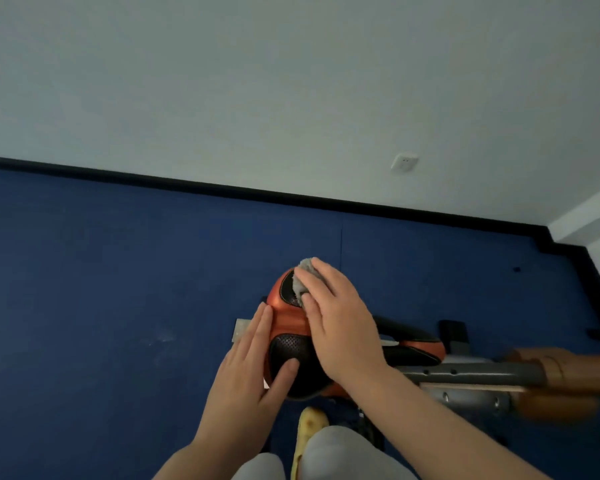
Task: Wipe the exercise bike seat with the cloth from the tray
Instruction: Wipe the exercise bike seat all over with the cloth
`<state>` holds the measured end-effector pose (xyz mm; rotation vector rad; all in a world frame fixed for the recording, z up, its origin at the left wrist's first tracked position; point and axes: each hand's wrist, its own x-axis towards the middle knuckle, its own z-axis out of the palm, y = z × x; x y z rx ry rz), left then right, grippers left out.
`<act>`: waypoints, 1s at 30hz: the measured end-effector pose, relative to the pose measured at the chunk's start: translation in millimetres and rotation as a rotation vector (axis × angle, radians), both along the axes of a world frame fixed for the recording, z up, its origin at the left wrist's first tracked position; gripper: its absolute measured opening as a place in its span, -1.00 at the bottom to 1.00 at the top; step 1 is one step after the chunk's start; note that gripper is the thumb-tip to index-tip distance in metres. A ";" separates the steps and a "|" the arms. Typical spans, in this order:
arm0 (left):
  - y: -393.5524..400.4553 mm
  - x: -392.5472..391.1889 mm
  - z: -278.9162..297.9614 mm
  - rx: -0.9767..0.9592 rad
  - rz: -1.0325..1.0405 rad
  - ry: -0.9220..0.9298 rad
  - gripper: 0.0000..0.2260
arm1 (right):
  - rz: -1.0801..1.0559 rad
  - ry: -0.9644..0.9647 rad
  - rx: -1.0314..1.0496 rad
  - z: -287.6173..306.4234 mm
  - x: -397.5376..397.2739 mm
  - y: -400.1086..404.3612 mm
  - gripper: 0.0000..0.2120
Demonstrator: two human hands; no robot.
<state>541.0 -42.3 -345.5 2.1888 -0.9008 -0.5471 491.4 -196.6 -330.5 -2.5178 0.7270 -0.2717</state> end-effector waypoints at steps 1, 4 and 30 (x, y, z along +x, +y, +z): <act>-1.6 -0.2 1.2 -0.023 0.002 0.013 -0.37 | -0.026 0.013 -0.045 0.3 5.7 8.8 -0.61; -6.8 -1.9 5.2 -0.097 -0.003 0.044 -0.37 | 0.179 0.026 -0.122 2.1 15.6 23.0 -0.61; -38.2 13.1 10.3 -0.119 -0.134 -0.084 -0.45 | -0.059 -0.010 -0.144 -11.4 -40.3 27.8 -0.59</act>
